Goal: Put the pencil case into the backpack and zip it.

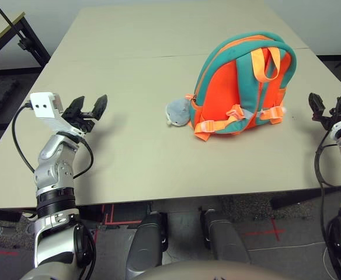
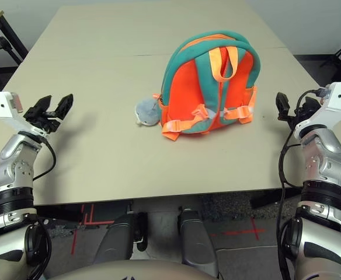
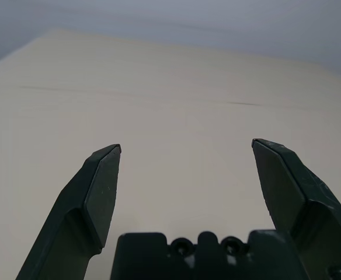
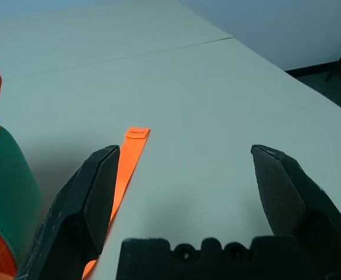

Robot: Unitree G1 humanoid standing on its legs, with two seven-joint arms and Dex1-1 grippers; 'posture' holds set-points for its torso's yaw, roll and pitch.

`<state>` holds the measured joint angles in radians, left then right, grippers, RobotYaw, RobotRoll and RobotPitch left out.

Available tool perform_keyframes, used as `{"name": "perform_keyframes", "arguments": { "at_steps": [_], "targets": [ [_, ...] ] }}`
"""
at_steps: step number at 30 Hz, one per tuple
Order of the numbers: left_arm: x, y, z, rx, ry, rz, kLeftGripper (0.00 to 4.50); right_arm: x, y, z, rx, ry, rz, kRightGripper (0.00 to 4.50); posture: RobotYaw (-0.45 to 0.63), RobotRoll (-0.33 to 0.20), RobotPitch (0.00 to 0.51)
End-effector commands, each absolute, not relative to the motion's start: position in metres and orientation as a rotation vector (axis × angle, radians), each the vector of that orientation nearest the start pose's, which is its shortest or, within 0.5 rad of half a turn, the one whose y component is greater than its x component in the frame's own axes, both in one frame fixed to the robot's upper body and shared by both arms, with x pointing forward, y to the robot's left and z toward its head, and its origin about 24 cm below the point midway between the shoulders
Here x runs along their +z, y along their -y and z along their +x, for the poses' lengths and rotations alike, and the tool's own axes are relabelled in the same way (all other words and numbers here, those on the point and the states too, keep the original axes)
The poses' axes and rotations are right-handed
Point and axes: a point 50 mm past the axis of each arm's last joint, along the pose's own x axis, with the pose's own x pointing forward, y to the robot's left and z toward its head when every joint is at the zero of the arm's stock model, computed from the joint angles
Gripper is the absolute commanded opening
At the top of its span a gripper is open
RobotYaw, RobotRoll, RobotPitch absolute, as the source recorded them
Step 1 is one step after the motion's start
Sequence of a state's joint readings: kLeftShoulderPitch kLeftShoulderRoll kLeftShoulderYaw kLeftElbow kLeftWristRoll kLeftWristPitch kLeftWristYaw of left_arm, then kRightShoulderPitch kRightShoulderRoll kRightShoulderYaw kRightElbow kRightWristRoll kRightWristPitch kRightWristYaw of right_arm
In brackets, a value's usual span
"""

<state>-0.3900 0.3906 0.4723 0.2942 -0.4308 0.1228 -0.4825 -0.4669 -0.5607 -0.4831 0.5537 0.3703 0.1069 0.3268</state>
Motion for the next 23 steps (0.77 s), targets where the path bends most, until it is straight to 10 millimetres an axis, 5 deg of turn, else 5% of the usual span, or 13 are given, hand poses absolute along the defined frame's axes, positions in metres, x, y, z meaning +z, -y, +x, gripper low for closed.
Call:
{"name": "perform_keyframes", "arguments": {
  "at_steps": [1,23],
  "targets": [
    [0.121,-0.303,0.3,-0.042,0.194,-0.166,4.5,0.122,0.348,0.308,-0.2,0.072,0.099,4.47,-0.09,0.0,0.195],
    [0.116,-0.308,0.302,-0.042,0.19,-0.133,4.5,0.126,0.344,0.319,-0.155,0.084,0.074,4.47,-0.07,0.0,0.154]
  ]
}}
